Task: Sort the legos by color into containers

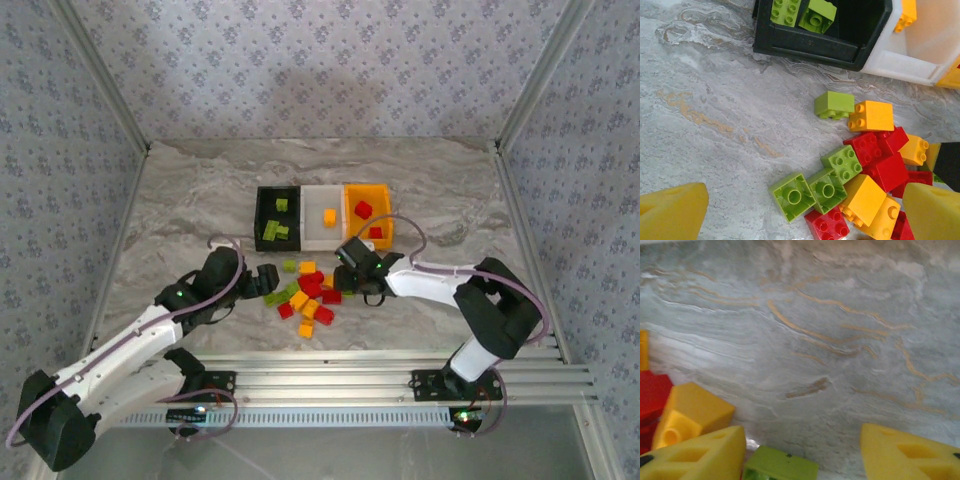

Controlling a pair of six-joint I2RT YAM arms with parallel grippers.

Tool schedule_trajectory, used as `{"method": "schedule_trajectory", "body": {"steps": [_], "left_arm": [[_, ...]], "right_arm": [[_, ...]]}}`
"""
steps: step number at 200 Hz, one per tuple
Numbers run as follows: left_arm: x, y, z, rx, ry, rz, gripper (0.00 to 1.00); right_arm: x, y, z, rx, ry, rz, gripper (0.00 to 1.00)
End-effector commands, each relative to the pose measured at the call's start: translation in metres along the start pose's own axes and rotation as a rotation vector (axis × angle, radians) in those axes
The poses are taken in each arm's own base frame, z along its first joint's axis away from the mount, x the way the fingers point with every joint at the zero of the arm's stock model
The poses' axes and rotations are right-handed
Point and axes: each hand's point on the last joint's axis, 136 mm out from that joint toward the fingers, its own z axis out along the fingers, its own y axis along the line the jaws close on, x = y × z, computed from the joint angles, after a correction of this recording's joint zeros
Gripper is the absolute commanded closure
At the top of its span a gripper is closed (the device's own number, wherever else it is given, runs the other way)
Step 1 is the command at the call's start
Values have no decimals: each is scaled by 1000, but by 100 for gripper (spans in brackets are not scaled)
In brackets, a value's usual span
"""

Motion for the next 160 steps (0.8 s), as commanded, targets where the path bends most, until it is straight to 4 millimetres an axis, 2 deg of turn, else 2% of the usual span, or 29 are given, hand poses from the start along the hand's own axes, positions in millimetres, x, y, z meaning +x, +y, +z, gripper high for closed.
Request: {"method": "schedule_trajectory", "body": {"steps": [1,19,35,48,68,97,117,143,160], "left_arm": [[0,6,-2,-28,-11,-5,1],[-1,7,-3,-31,-15,-3,1],[0,7,-2,-30,-15,-3,0],[0,7,-2,-29,-16,-7,0],[0,7,-2,-26,-17,-8,1],[-1,8,-3,-34,-21,-4,1],[-1,10,-3,-43,-20,0,1],[-2,13,-5,-56,-26,0,0],[-3,15,-6,-62,-28,-1,0]], "right_arm": [[11,-22,-4,115,31,12,42],[25,-43,-11,182,63,22,46],[29,-54,-19,188,51,36,47],[25,-53,-23,164,25,34,42],[21,-41,-28,115,7,18,32],[30,-31,-23,92,38,8,30],[40,-33,-17,109,70,3,35],[44,-37,-14,123,79,7,51],[41,-34,-18,108,67,0,59]]}}
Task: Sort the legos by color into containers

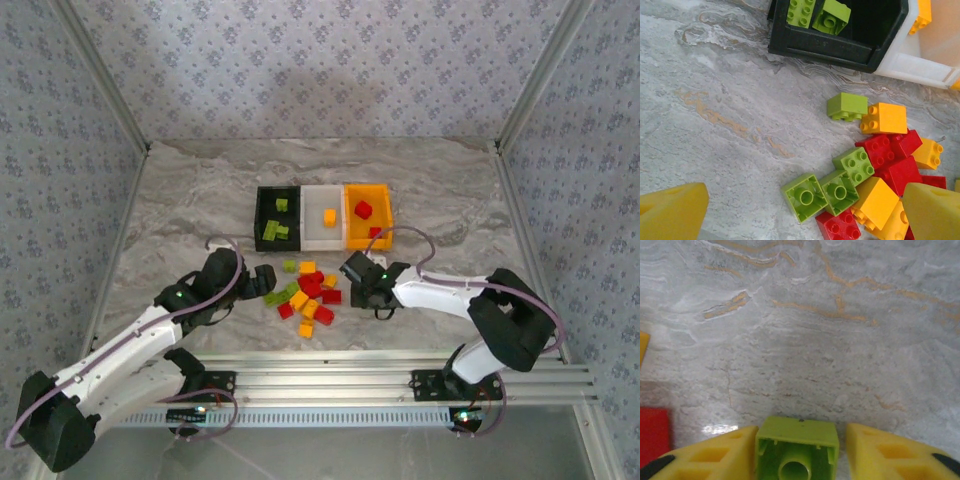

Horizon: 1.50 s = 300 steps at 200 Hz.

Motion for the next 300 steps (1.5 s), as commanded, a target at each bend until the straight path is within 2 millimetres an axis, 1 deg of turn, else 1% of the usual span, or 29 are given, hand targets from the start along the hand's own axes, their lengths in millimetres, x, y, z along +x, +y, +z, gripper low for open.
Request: {"method": "schedule_trajectory", "body": {"steps": [1,13,20,37,61,65,82,92,94,106,117,121,122,124,127,139,157,162,175,192,204,219,237,248,263,271,277,280,300], "left_arm": [[-2,7,-5,-24,-15,-2,1],[-3,8,-6,-28,-16,-1,1],[-2,9,-6,-33,-14,-3,1],[0,14,-7,-51,-11,-6,0],[3,21,-9,-73,-14,-18,1],[3,22,-10,-76,-15,-21,1],[4,25,-12,-81,-22,-32,1],[4,25,-13,-75,-21,-33,1],[4,25,-14,-75,-21,-34,0],[6,26,-14,-77,-13,-30,0],[8,27,-13,-86,-4,-25,1],[8,28,-13,-88,-1,-24,0],[9,28,-13,-89,1,-23,0],[9,28,-13,-88,2,-22,0],[9,28,-12,-90,5,-21,0],[12,29,-11,-94,17,-21,1],[15,30,-9,-94,29,-19,1],[16,30,-8,-94,31,-19,1],[17,30,-7,-92,36,-19,1],[19,30,-7,-91,44,-13,1],[20,31,-6,-93,47,-11,1],[21,31,-6,-94,51,-7,1],[21,29,-5,-85,54,-3,1],[21,28,-4,-78,56,-2,1],[21,23,-3,-57,64,3,1],[22,20,-1,-47,73,9,0],[22,16,1,-34,82,15,1],[23,14,1,-24,87,20,2],[28,1,10,17,130,54,5]], "right_arm": [[3,-2,-2,5,5,0,60],[-3,1,-9,-5,-14,-19,65],[-10,4,-16,-18,-36,-33,67],[-30,24,-38,-86,-98,-89,69],[-68,70,-72,-225,-184,-147,70],[-74,78,-76,-242,-198,-183,70],[-100,112,-86,-307,-236,-237,70],[-111,133,-85,-348,-240,-274,69],[-118,141,-90,-366,-257,-280,69],[-133,163,-87,-401,-265,-304,69],[-146,181,-79,-423,-261,-319,69],[-154,189,-79,-431,-271,-321,69],[-153,189,-76,-429,-263,-323,69],[-159,194,-79,-438,-276,-322,69],[-163,199,-77,-441,-278,-323,68],[-177,215,-67,-441,-283,-336,68],[-195,232,-52,-436,-284,-333,68],[-199,235,-49,-437,-284,-329,68],[-209,242,-34,-425,-271,-312,67],[-218,247,-20,-414,-251,-287,63],[-224,251,-15,-414,-248,-270,57],[-232,255,-16,-432,-247,-243,46],[-244,256,-25,-467,-263,-191,37],[-250,254,-34,-480,-279,-172,36],[-256,250,-53,-493,-321,-162,35],[-255,246,-60,-497,-334,-159,34],[-255,243,-69,-507,-351,-156,34],[-252,240,-69,-505,-352,-155,34],[-241,223,-89,-520,-378,-148,34]]}}
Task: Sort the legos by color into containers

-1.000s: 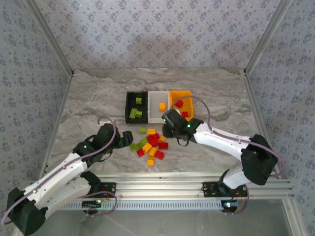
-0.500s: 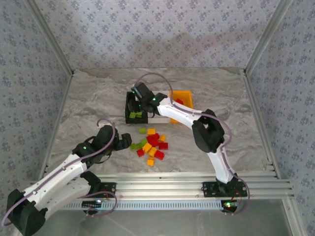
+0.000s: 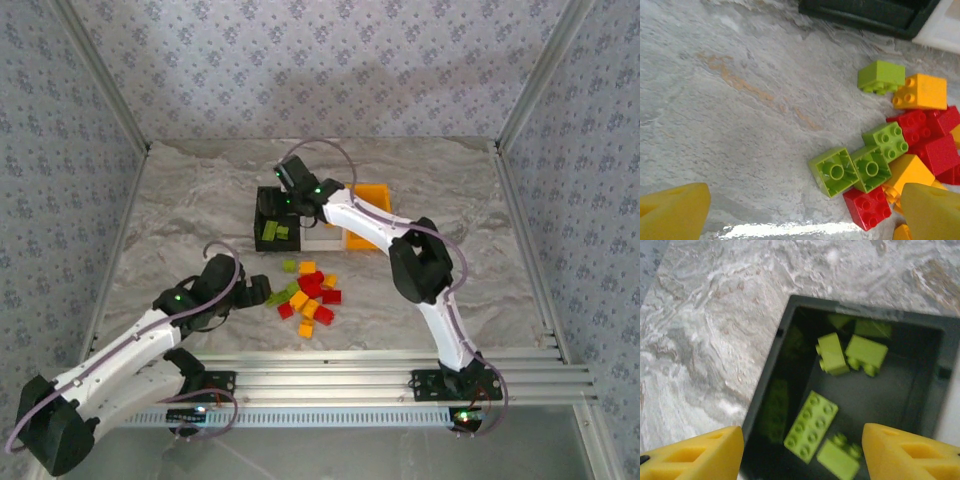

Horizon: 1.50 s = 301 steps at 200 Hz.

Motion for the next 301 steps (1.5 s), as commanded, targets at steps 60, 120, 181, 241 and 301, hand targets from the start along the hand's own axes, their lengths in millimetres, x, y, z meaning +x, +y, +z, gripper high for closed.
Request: {"method": "schedule_trajectory", "body": {"steps": [60,120,181,241,301], "left_arm": [[17,-38,43,29,144,153,13],[29,-22,54,-58,191,152,29],[28,-1,41,-114,144,110,37],[39,25,63,-229,209,100,49],[26,64,60,-355,165,-23,52]], "right_arm": [[18,-27,-116,-16,-146,42,33],[49,-64,-146,39,-157,85,33],[54,-73,-153,47,-175,108,33],[50,-76,-162,51,-197,114,32],[48,-84,-172,53,-220,132,32]]}}
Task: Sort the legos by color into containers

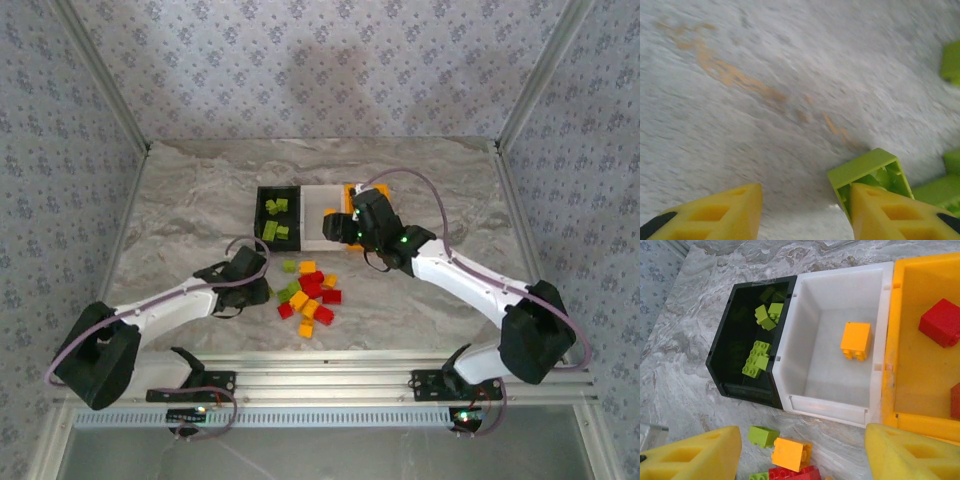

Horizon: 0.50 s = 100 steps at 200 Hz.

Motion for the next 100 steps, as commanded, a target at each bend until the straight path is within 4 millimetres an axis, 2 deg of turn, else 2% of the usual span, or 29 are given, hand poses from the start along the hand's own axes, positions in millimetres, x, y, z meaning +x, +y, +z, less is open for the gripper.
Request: {"method": "schedule_trajectory", "body": {"steps": [1,20,69,89,100], "left_arm": [[12,42,5,-152,29,-45,53],[-1,41,-6,-151,-16,-49,53],[-29,3,-38,-2,-124,-31,48],[-31,-3,-33,3,-124,-14,39],[-28,-5,-25,-9,-97,2,38]], "right_arm": [[-7,-4,-7,6,-35,20,32],[-7,-5,-9,3,-36,23,32],[-4,-10,-12,6,-37,27,32],[-2,-11,-11,7,-33,32,32],[-1,-13,-10,9,-29,34,32]]}}
